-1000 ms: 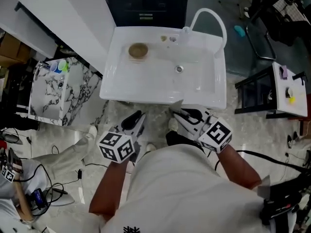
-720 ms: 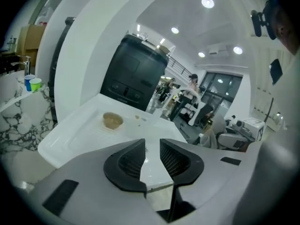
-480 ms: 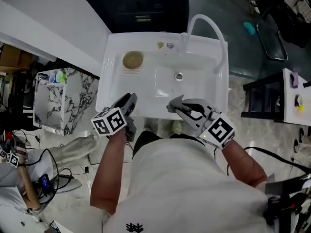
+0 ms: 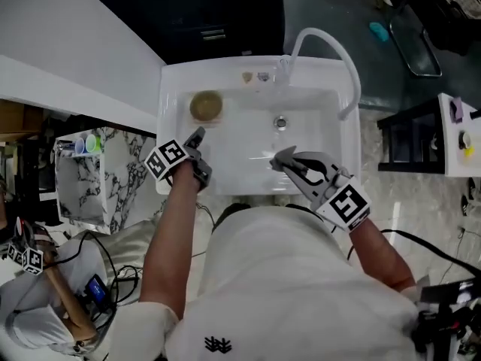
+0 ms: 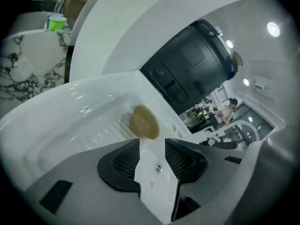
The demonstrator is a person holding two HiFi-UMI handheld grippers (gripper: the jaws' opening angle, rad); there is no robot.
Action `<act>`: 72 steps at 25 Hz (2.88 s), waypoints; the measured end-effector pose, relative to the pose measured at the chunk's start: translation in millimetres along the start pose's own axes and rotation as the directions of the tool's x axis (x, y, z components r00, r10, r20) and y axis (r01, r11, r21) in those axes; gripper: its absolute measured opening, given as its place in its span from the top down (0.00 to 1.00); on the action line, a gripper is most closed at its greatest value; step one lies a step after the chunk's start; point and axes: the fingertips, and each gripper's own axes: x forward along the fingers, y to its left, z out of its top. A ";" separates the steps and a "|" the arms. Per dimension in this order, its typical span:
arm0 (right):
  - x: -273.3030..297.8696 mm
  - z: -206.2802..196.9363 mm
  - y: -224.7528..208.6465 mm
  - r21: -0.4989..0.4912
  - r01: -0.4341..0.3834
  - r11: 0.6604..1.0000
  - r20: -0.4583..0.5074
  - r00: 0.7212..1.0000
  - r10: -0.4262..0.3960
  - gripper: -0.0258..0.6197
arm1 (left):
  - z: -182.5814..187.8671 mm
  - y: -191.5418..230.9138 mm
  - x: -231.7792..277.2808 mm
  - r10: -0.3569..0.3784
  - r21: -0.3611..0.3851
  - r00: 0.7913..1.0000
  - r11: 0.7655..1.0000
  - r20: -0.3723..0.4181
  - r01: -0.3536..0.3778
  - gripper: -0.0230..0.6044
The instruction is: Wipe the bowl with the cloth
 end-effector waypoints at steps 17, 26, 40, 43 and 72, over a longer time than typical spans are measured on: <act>27.6 -5.0 -9.1 0.084 0.166 0.983 -0.098 0.983 -0.157 0.89 | 36.3 60.5 81.3 0.055 -0.088 0.994 0.994 -0.099 -0.064 0.69; 28.7 -4.1 -14.0 0.096 0.201 0.975 -0.105 0.976 -0.191 0.89 | 33.0 67.2 87.9 0.102 -0.026 0.984 0.994 -0.148 -0.107 0.93; 22.5 12.1 -14.1 0.035 0.100 0.994 -0.048 0.994 -0.098 0.89 | -8.1 7.2 22.1 0.207 0.307 0.956 0.942 -0.206 -0.138 0.93; 21.2 17.4 -14.9 0.014 0.061 0.998 -0.030 0.998 -0.061 0.89 | -25.4 -13.7 7.4 0.209 0.346 0.952 0.930 -0.224 -0.123 0.93; 53.1 -67.1 11.8 -0.583 -0.119 0.804 -0.317 0.944 -0.090 0.89 | -181.2 -135.3 -22.3 0.219 0.574 0.904 0.818 -0.367 0.035 0.93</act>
